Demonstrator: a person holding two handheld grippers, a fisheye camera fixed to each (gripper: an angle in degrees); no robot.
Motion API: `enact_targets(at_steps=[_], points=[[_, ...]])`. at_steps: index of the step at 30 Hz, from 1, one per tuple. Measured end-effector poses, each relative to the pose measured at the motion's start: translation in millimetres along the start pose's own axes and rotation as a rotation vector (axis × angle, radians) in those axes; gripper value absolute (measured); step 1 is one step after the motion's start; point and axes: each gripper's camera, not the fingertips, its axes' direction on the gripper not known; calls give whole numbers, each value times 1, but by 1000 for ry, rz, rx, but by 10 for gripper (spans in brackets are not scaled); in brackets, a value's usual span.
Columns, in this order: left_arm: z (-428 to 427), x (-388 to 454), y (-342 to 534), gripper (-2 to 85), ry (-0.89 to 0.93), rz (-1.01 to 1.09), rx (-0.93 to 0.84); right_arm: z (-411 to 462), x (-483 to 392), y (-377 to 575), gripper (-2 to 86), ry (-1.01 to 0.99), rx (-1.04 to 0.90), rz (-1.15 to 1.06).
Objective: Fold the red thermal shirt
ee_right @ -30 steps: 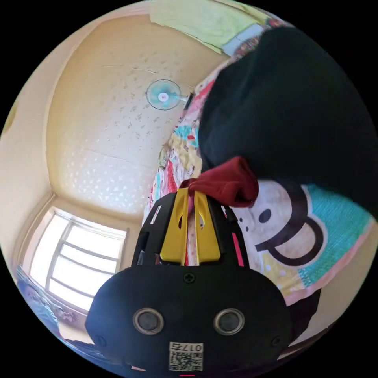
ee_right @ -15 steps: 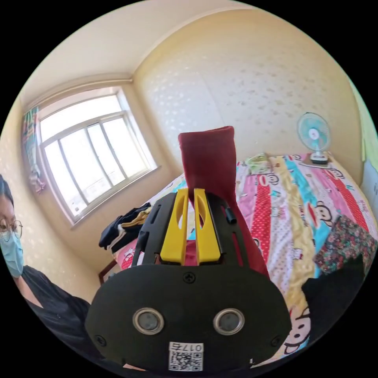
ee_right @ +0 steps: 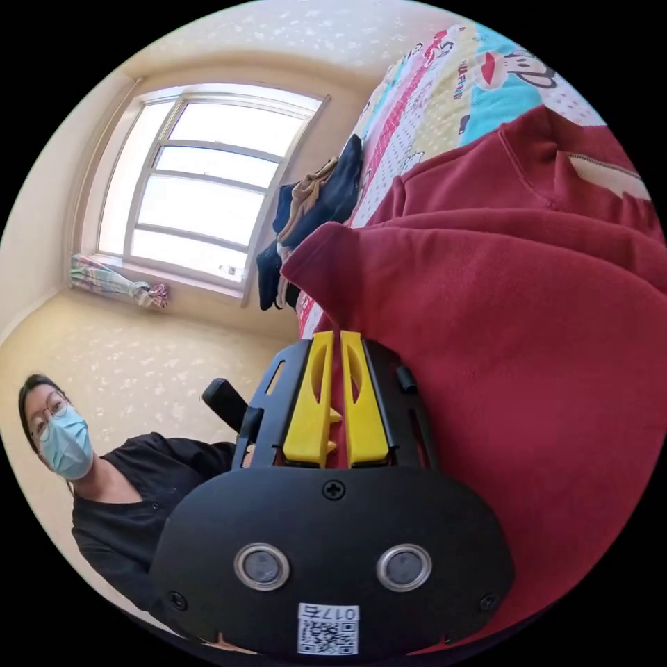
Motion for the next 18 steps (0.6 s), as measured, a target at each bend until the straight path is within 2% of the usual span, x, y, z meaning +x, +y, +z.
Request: enact_targets(at_steps=[2, 5, 8, 12, 16, 18], points=[[-7, -4, -3, 79, 8, -7, 10, -24, -17, 16, 65, 86, 40, -15], [-36, -13, 3, 91, -51, -58, 151, -67, -41, 53, 82, 269, 165, -27], [-61, -27, 9, 107, -132, -142, 224, -106, -54, 92, 90, 458, 274, 55], [-72, -47, 11, 169, -167, -296, 110, -138, -58, 161, 118, 633, 446, 221], [-94, -47, 19, 175, -263, -354, 110, -123, -37, 202, 137, 736, 322, 374], [-78, -58, 17, 167, -174, -354, -21, -114, -33, 214, 139, 716, 308, 363]])
